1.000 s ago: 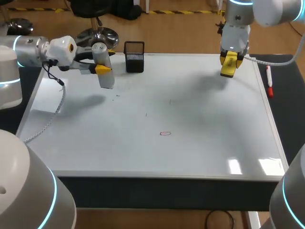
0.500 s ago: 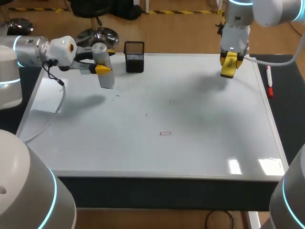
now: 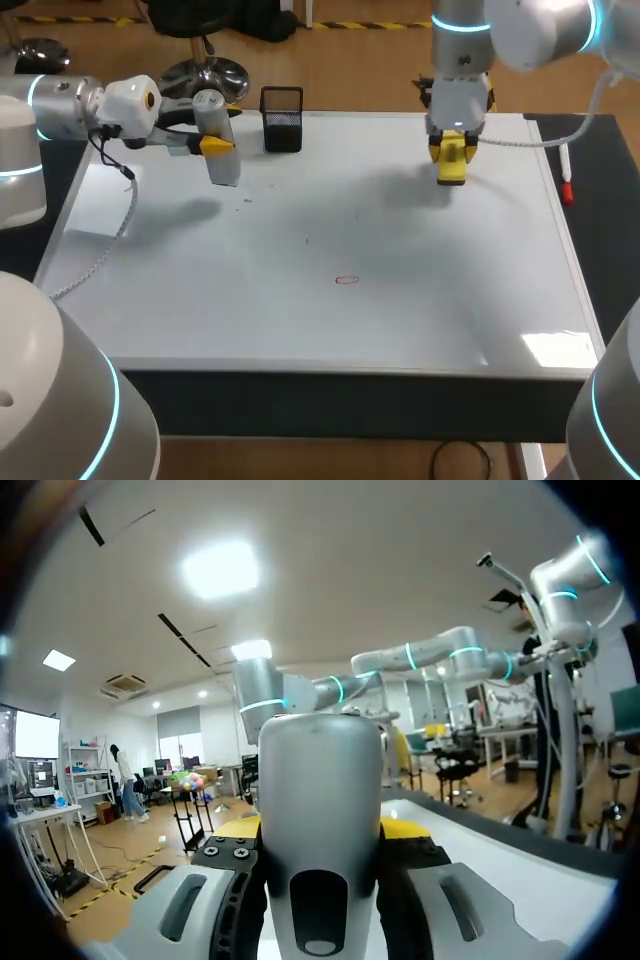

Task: Pick up the inspection probe, press it on each red-marked spot on the whiteboard one by one, put down the probe, pick up the eraser, and wipe off all the red marks.

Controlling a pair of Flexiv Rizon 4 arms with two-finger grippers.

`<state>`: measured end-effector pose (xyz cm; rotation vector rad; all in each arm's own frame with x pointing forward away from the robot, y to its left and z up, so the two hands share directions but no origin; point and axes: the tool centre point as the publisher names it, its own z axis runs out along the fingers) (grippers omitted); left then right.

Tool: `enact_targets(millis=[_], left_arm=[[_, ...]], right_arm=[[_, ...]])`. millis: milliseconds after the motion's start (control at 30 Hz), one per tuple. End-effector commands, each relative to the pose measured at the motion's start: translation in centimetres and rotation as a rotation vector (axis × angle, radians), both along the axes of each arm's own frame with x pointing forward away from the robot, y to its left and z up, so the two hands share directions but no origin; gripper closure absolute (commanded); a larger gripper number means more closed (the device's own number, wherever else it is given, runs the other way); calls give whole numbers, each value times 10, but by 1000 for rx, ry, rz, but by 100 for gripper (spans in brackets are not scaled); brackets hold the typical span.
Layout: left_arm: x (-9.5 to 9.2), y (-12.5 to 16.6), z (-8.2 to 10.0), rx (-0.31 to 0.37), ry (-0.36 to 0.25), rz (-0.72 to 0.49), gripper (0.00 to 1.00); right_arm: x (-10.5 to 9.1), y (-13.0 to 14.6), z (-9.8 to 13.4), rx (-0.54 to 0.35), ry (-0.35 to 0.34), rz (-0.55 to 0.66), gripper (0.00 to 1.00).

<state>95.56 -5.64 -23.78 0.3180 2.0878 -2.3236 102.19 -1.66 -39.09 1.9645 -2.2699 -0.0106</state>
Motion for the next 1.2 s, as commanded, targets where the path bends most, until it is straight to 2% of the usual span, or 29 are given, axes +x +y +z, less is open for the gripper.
enact_targets(millis=[33, 300, 633, 833, 1200], left_arm=[[-1, 0, 1, 0, -2, 1, 100], [-1, 0, 1, 0, -2, 1, 100], [-1, 0, 1, 0, -2, 1, 100], [-1, 0, 1, 0, -2, 1, 100], [-1, 0, 1, 0, -2, 1, 100]], right_arm=[[-22, 20, 11, -11, -47, 49, 100], [-59, 69, 19, -10, -94, 187, 100], [-109, 117, 6, 8, -104, 280, 100], [-131, 136, 0, 115, -90, 284, 100], [-162, 173, -8, 205, -52, 289, 100]])
